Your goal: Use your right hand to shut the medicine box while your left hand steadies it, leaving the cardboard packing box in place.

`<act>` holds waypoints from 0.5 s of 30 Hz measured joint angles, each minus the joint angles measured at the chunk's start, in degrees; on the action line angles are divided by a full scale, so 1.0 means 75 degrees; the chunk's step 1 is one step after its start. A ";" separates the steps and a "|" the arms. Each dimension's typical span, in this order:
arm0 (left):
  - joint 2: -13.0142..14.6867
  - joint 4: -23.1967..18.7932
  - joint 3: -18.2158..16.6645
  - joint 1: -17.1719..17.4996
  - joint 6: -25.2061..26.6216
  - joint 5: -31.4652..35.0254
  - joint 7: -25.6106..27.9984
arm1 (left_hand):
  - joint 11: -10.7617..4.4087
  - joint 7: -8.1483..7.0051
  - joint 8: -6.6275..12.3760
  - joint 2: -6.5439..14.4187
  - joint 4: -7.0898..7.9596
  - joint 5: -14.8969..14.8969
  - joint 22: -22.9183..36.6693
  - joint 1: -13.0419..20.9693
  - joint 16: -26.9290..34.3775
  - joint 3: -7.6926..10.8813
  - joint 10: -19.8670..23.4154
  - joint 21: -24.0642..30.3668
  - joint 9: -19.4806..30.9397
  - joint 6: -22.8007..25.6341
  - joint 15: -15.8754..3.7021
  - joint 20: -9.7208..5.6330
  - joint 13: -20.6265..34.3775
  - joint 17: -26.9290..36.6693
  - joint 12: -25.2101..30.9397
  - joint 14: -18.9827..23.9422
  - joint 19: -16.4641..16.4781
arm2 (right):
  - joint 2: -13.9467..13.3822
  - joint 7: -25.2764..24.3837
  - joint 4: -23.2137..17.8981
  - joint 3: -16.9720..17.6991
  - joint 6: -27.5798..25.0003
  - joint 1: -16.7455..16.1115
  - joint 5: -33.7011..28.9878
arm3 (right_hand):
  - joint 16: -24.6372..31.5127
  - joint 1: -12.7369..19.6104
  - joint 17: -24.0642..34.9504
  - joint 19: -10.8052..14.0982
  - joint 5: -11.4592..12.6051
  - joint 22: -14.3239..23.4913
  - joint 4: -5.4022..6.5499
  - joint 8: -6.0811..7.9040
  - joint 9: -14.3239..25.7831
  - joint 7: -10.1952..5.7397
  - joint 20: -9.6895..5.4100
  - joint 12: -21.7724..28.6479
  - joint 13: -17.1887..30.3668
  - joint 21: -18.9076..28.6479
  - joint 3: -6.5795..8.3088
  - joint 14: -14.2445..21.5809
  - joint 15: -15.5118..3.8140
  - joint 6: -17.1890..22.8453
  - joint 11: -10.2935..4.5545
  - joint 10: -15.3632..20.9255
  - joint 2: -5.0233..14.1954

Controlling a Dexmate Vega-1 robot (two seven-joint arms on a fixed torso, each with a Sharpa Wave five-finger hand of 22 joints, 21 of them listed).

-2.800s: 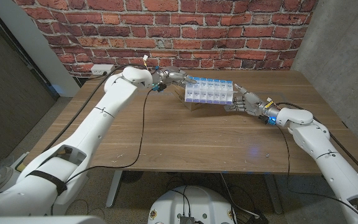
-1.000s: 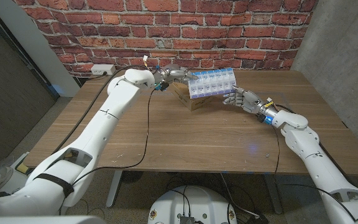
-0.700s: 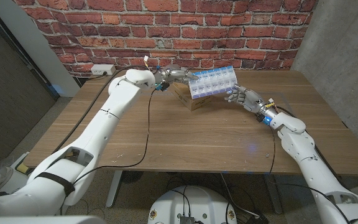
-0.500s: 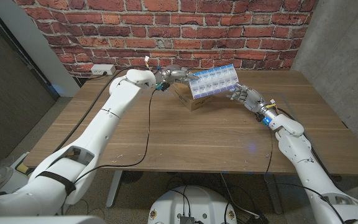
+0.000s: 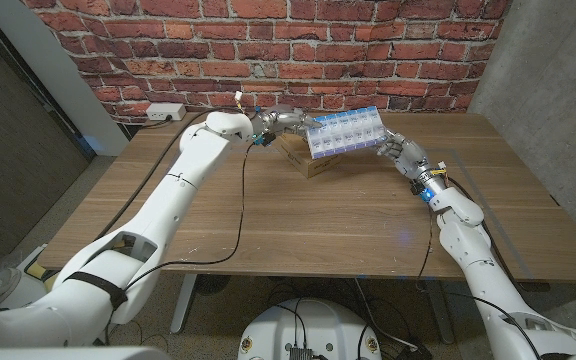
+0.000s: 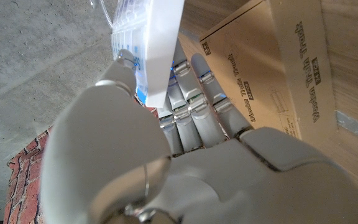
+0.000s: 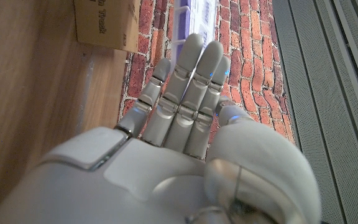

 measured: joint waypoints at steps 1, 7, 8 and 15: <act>-0.0008 0.0012 -0.0007 -0.0004 -0.0005 -0.0001 -0.0001 | 0.0000 0.0000 0.0011 0.0000 0.0000 -0.0001 0.0000 0.0000 0.0003 0.0000 0.0000 0.0000 0.0000 0.0000 0.0000 0.0000 0.0000 0.0000 0.0000 0.0000 0.0000 | 0.0005 -0.0018 -0.0003 0.0003 0.0012 -0.0003 0.0000 | 0.0000 0.0042 -0.0003 0.0000 -0.0023 0.0000 -0.0014 0.0021 0.0000 -0.0021 0.0000 0.0024 0.0004 0.0000 0.0014 0.0000 0.0000 0.0021 0.0000 0.0001 0.0027; -0.0060 0.0032 -0.0107 -0.0002 -0.0142 -0.0072 0.0037 | 0.0000 0.0001 0.0029 0.0000 0.0000 -0.0002 0.0000 0.0000 0.0045 0.0000 0.0000 0.0028 0.0000 -0.0001 0.0000 0.0028 0.0036 0.0011 0.0000 0.0000 -0.0028 | 0.0031 -0.0156 -0.0075 0.0022 0.0029 -0.0046 -0.0036 | 0.0170 -0.1009 0.0063 -0.0060 -0.0203 0.0242 0.0306 0.0163 0.0022 0.0054 0.0124 0.0145 0.0479 0.0385 -0.0838 0.0123 -0.0017 0.0136 0.0048 0.0043 -0.0859; -0.0068 0.0032 -0.0129 0.0008 -0.0155 -0.0080 0.0044 | 0.0000 0.0001 0.0029 0.0000 0.0000 -0.0002 0.0000 0.0000 0.0044 0.0000 0.0000 0.0032 0.0000 -0.0001 0.0000 0.0028 0.0036 0.0011 -0.0012 0.0000 -0.0028 | 0.0019 -0.0190 -0.0105 0.0015 0.0029 -0.0060 -0.0069 | 0.0170 -0.1339 0.0071 -0.0071 -0.0203 0.0272 0.0416 0.0180 0.0070 0.0102 0.0184 0.0147 0.0596 0.0434 -0.1063 0.0121 -0.0015 0.0088 0.0107 0.0030 -0.1053; -0.0098 -0.0061 -0.0273 0.0073 -0.0276 -0.0186 0.0165 | 0.0000 0.0002 0.0029 0.0000 0.0000 -0.0008 -0.0015 0.0000 0.0044 0.0000 0.0000 0.0084 0.0000 -0.0002 0.0000 0.0000 0.0036 0.0045 -0.0029 0.0000 -0.0056 | -0.0255 -0.0502 -0.0449 -0.0148 -0.0289 -0.0164 -0.0502 | -0.0030 -0.2964 -0.0121 -0.0179 -0.0102 0.0172 0.1088 0.0128 0.0234 0.0365 0.0455 0.0102 0.0943 0.0514 -0.1994 -0.0259 0.0335 -0.0485 0.0395 -0.0400 -0.1805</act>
